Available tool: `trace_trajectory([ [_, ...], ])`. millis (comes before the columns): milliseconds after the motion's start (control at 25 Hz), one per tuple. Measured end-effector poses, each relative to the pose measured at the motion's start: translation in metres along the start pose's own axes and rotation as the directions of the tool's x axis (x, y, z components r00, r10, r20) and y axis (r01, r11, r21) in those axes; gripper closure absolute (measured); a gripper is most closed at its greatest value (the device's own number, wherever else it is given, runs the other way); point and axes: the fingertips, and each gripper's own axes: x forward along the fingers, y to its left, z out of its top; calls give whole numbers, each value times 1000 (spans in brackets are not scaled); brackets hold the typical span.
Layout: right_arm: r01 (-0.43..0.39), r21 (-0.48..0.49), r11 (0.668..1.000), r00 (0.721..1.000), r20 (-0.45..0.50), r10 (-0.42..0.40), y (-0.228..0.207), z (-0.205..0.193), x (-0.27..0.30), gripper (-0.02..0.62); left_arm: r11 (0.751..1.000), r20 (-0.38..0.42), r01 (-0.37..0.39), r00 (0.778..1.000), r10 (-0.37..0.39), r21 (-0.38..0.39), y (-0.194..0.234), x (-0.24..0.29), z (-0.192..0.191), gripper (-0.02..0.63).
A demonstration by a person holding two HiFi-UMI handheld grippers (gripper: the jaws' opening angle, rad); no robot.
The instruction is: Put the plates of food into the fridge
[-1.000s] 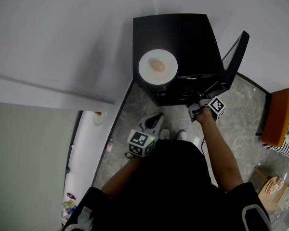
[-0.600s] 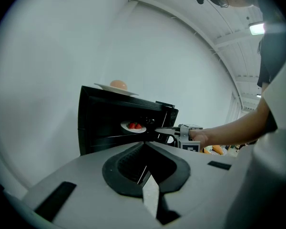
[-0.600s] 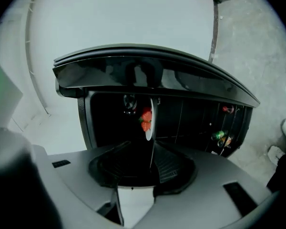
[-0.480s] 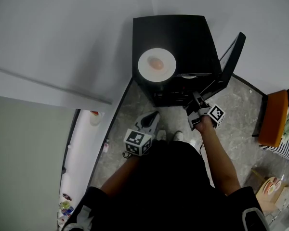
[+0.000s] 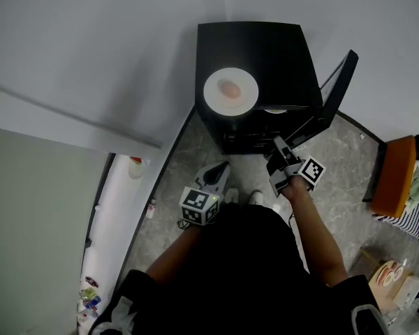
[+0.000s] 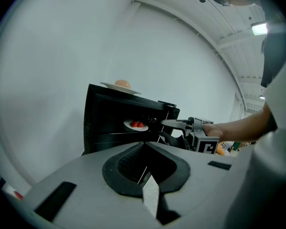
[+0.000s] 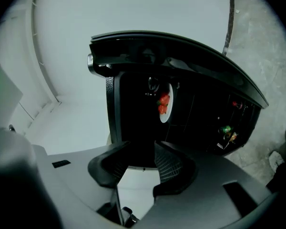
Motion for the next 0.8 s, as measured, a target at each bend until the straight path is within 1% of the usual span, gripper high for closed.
trace_trajectory([
  [160, -27, -4, 1000, 999, -40, 27, 13, -12, 3, 451, 1000, -1, -18, 1000, 18, -9, 1, -3, -4, 583],
  [320, -51, 34, 998, 996, -73, 54, 23, -26, 9, 452, 999, -4, -37, 999, 37, -13, 6, -9, -6, 583],
  [440, -67, 39, 997, 992, -101, 71, 33, -36, 14, 453, 999, -5, -48, 999, 48, -18, 9, -12, -8, 583],
  [800, -109, 43, 993, 983, -146, 114, 59, -47, 33, 451, 997, -1, -74, 997, 74, -31, 16, -18, -9, 583],
])
